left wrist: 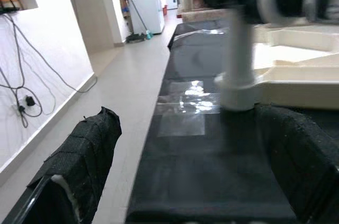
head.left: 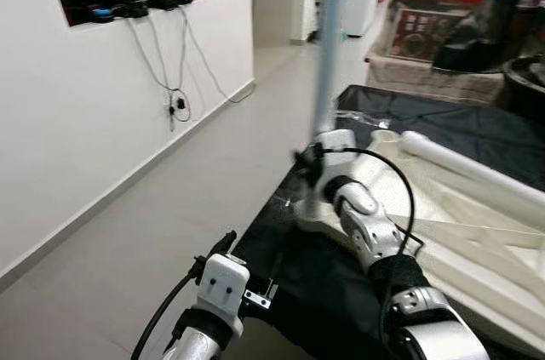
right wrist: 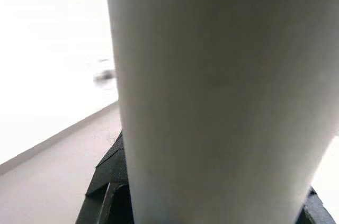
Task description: Building children table
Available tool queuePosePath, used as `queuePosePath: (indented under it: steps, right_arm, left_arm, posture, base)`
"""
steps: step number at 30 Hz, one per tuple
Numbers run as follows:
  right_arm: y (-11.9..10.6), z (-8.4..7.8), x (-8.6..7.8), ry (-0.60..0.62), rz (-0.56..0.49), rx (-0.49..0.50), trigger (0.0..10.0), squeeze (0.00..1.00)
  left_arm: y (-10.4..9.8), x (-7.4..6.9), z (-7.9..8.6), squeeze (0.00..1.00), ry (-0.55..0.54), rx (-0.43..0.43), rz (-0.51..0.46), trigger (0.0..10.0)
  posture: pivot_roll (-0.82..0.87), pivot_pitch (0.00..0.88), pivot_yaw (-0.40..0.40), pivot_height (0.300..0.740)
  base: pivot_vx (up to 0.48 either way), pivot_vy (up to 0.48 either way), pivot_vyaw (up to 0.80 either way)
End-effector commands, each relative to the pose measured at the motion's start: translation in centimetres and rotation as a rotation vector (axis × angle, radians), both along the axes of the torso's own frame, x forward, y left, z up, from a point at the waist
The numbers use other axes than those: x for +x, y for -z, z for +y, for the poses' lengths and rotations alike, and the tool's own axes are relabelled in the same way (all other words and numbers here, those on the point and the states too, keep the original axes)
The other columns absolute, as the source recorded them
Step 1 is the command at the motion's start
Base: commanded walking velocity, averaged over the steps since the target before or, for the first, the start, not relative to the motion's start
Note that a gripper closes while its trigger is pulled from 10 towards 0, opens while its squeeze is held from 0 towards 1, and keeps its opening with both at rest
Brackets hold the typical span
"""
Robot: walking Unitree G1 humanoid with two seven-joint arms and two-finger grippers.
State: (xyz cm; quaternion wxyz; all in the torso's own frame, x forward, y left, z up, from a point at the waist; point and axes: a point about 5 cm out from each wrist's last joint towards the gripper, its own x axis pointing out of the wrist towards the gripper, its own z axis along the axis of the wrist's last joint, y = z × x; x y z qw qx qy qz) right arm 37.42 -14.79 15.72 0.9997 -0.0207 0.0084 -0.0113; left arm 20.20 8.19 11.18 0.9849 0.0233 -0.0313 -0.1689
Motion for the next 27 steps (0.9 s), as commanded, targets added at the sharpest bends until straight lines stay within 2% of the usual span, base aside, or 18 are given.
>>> queuePosePath:
  steps: [1, 6, 9, 10, 11, 14, 15, 16, 18, 21, 23, 24, 25, 27]
  right_arm:
    - [2.8, -3.4, -1.4, 0.264, 0.119, -0.026, 0.0, 0.00]
    - [3.3, -4.3, -1.9, 0.377, 0.155, 0.014, 0.0, 0.00]
    - [3.3, -4.5, -1.8, 0.390, 0.155, 0.027, 0.0, 0.00]
    - [3.0, -4.1, -1.5, 0.379, 0.147, 0.031, 10.0, 0.00]
    - [2.7, -3.6, -1.3, 0.357, 0.135, 0.029, 10.0, 0.00]
    - [2.7, -3.6, -1.3, 0.357, 0.135, 0.029, 10.0, 0.00]
    - [2.5, -3.1, -1.1, 0.351, 0.126, 0.024, 10.0, 0.00]
    - [2.2, -2.3, -1.1, 0.306, 0.094, 0.029, 10.0, 1.00]
    - [2.2, -2.3, -1.1, 0.306, 0.094, 0.029, 10.0, 1.00]
    - [1.8, -1.1, -1.5, 0.244, 0.035, 0.008, 10.0, 1.00]
    - [1.8, -1.0, -1.6, 0.232, 0.031, 0.005, 10.0, 1.00]
    - [1.7, -0.5, -1.8, 0.165, 0.008, 0.017, 10.0, 0.00]
    - [1.7, -0.5, -1.8, 0.165, 0.008, 0.017, 10.0, 0.00]
    - [2.0, 0.0, -1.9, 0.013, -0.001, 0.065, 10.0, 0.00]
  left_arm:
    - [0.4, 0.0, 0.1, 0.00, -0.003, 0.005, 0.021, 10.0]
    - [0.4, 0.0, 0.1, 0.00, -0.002, 0.005, 0.021, 10.0]
    - [0.4, 0.0, 0.1, 0.00, -0.002, 0.005, 0.021, 10.0]
    - [0.4, 0.0, 0.1, 0.00, -0.002, 0.004, 0.022, 10.0]
    - [0.4, 0.0, 0.1, 0.00, -0.002, 0.004, 0.022, 10.0]
    - [0.4, 0.0, 0.1, 0.00, -0.002, 0.004, 0.022, 10.0]
    - [0.4, 0.0, 0.1, 0.00, -0.002, 0.004, 0.023, 10.0]
    - [0.4, 0.0, 0.1, 0.00, -0.003, 0.004, 0.023, 10.0]
    - [0.4, 0.0, 0.1, 0.00, -0.003, 0.004, 0.023, 10.0]
    - [0.4, 0.0, 0.1, 0.00, -0.004, 0.004, 0.024, 10.0]
    - [0.4, 0.0, 0.1, 0.00, -0.004, 0.003, 0.025, 10.0]
    - [0.4, 0.0, 0.1, 0.00, -0.004, 0.003, 0.026, 10.0]
    - [0.4, 0.0, 0.1, 0.00, -0.004, 0.003, 0.026, 10.0]
    - [0.4, 0.0, 0.1, 0.00, -0.004, 0.001, 0.026, 10.0]
  posture:
    - [0.08, 0.000, -0.023, 0.740]
    - [0.08, 0.000, -0.023, 0.740]
    - [0.08, 0.000, -0.023, 0.740]
    - [0.07, 0.000, -0.023, 0.740]
    - [0.07, 0.000, -0.023, 0.740]
    - [0.07, 0.000, -0.023, 0.740]
    - [0.07, 0.000, -0.023, 0.740]
    - [0.07, 0.000, -0.023, 0.740]
    - [0.07, 0.000, -0.023, 0.740]
    - [0.08, 0.000, -0.024, 0.740]
    - [0.08, 0.000, -0.024, 0.740]
    - [0.07, 0.000, -0.024, 0.740]
    - [0.07, 0.000, -0.024, 0.740]
    - [0.07, 0.000, -0.024, 0.740]
  base:
    - [0.000, 0.000, 0.00]
    - [0.000, 0.000, 0.00]
    - [0.000, 0.000, 0.00]
    - [0.000, 0.000, 0.00]
    - [0.000, 0.000, 0.00]
    - [0.000, 0.000, 0.00]
    - [0.000, 0.000, 0.00]
    - [0.000, 0.000, 0.00]
    - [0.000, 0.000, 0.00]
    - [0.000, 0.000, 0.00]
    - [0.000, 0.000, 0.00]
    - [0.000, 0.000, 0.00]
    - [0.000, 0.000, 0.00]
    - [0.000, 0.000, 0.00]
